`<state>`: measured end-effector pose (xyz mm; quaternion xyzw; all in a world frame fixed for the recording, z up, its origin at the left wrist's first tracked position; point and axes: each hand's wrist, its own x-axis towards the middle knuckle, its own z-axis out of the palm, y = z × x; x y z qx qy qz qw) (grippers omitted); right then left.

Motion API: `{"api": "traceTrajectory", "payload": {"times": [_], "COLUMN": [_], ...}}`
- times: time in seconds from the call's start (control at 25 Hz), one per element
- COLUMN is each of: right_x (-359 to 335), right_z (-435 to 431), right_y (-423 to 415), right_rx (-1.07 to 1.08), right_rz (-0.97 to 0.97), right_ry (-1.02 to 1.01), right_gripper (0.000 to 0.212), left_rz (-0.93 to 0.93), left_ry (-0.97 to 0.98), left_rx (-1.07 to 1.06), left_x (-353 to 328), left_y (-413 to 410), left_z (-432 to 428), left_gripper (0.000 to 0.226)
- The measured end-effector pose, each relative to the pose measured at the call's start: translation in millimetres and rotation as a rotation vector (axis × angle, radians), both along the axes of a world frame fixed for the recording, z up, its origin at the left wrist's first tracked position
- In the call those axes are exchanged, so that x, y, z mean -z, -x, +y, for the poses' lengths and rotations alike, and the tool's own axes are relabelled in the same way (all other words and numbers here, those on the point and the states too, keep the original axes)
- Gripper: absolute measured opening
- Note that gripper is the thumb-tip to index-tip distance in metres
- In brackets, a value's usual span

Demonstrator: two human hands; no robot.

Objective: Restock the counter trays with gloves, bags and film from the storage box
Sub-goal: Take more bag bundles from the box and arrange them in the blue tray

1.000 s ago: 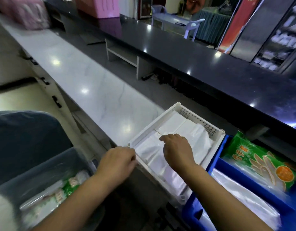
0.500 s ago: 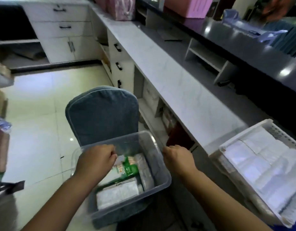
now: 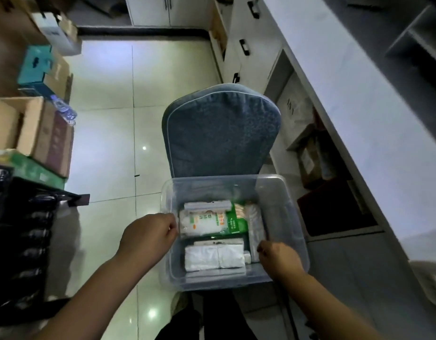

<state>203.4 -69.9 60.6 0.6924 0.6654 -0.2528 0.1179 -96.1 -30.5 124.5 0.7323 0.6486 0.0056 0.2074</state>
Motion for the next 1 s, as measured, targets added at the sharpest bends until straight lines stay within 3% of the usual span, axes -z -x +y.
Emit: {"api": "traceTrajectory", "payload": {"times": [0.12, 0.36, 0.52, 0.64, 1.0], "right_x": [41, 141, 193, 220, 241], "right_z": [23, 62, 71, 68, 74], "right_y": [1, 11, 29, 43, 51], "right_rx": [0.014, -0.158, -0.411, -0.457, -0.418], "right_rz": [0.101, 0.062, 0.002, 0.035, 0.126], "right_ry": [0.098, 0.357, 0.359, 0.343, 0.377], "right_gripper": [0.024, 0.039, 0.054, 0.066, 0.032], "left_rz": [0.032, 0.048, 0.031, 0.011, -0.133], "left_ry": [0.073, 0.152, 0.169, 0.192, 0.328], "left_rx": [-0.057, -0.191, -0.302, -0.352, -0.445], "left_x": [28, 88, 124, 144, 160], "left_y": [3, -10, -17, -15, -23], "left_z": [1, 5, 5, 0, -4], "left_gripper": [0.017, 0.016, 0.013, 0.012, 0.008]}}
